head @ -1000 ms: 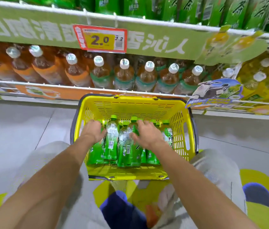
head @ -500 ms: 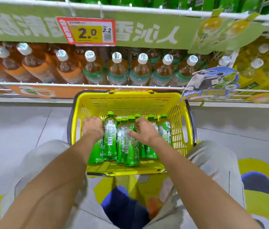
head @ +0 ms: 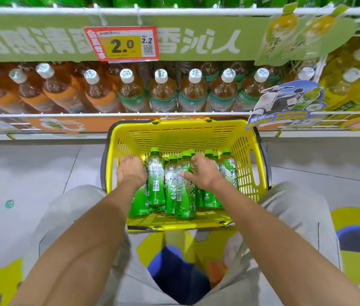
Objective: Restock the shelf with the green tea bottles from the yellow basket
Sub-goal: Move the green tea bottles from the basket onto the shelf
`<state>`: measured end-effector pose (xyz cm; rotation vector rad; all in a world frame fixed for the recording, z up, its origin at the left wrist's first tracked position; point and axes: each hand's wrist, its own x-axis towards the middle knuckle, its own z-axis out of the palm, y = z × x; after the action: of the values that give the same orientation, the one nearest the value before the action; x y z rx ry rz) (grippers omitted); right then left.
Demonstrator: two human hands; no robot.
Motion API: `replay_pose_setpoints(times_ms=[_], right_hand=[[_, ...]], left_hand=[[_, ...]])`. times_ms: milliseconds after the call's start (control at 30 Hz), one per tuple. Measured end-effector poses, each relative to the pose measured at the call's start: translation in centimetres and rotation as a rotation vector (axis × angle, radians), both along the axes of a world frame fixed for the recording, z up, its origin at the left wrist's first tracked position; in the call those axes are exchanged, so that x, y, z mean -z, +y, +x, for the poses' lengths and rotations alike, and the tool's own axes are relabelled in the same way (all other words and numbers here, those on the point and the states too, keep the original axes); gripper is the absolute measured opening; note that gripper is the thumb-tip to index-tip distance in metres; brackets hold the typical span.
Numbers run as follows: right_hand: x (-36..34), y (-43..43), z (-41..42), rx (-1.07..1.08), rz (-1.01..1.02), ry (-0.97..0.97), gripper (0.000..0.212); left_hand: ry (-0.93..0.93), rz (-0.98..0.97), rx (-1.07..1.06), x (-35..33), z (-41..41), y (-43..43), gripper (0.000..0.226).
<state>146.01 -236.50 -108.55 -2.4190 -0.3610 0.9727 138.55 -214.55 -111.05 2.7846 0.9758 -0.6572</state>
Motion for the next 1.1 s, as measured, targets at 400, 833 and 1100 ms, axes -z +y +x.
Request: replay_pose_setpoints(times_ms=[400,833,1100], right_hand=[[-0.2,-0.1,-0.7,0.067,0.063,-0.008,0.077],[0.4,1.2,-1.6,0.135,0.070,-0.008,0.075],[-0.5,0.9,-0.8,0.194,0.136,0.119,0.068]], left_hand=[[-0.292,-0.300,-0.089,-1.6,-2.2,0.7,0.060],[-0.313,-0.478,-0.207,-2.2,-3.0,0.2,0.074],[-0.451,-0.829,-0.301,-2.1,-2.8,-1.0,0.065]])
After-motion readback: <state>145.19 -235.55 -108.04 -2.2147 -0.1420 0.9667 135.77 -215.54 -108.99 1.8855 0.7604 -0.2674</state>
